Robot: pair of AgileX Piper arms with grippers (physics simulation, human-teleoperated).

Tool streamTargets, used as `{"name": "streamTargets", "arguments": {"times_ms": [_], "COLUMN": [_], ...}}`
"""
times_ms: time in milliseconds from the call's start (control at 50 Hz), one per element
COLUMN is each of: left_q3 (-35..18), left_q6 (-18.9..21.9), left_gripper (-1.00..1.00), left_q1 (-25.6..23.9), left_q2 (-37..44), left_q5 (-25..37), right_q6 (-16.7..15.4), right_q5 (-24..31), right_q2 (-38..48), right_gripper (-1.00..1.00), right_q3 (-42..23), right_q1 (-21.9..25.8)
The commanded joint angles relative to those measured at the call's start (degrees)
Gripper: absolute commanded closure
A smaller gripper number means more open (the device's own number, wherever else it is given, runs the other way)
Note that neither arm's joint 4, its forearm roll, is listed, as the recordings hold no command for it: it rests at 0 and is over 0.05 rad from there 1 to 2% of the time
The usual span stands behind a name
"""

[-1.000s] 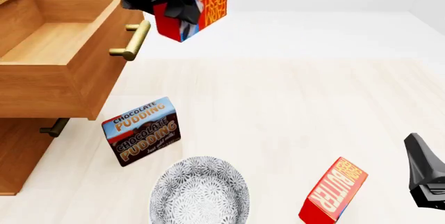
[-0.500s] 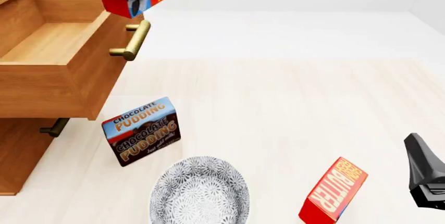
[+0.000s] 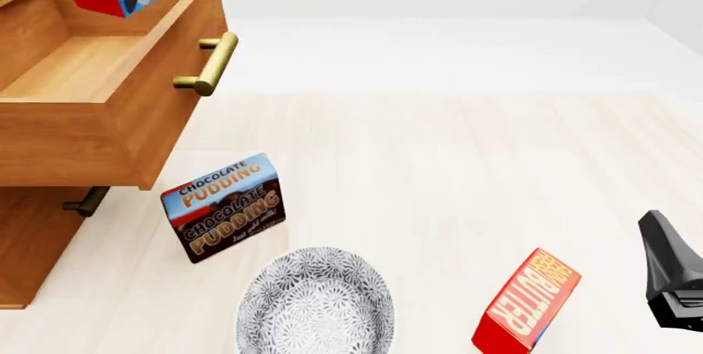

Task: Put the butter at the front in the top drawer of the cabinet and close it.

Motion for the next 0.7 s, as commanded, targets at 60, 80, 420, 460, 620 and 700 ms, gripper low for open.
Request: {"name": "streamTargets", "arguments": {"times_ms": [60,80,420,460,620,700], "left_q3": [2.8,3.4,7.9,8.2,11.2,12.9], "left_q6": [0.7,0.5,-0.3,-0.6,-2.4,-3.6], "left_gripper": [1.0,1.0,1.0,1.0,1.0,1.0], "left_q1": [5.0,5.4,11.7,11.8,13.7,14.5], "left_q2": [-4.5,-5.0,-10.3,-10.5,-11.6,-11.8], "left_q5": [0.1,0.1,-0.1,-0.4,-2.3,-3.8], "right_q6": [-0.1,-0.1,0.0,-0.1,0.0,-0.1], "right_q5": [0.1,0.1,0.1,0.1,0.1,0.1], "right_q2": [-0.1,-0.1,-0.1,-0.1,-0.1,-0.1], "right_gripper": [-1.0,-1.0,-1.0,-1.0,-1.0,-1.0], "right_q3": [0.0,0.0,0.0,0.0,0.0,0.0], "right_q1": [0.0,0.0,0.0,0.0,0.0,0.0]}}
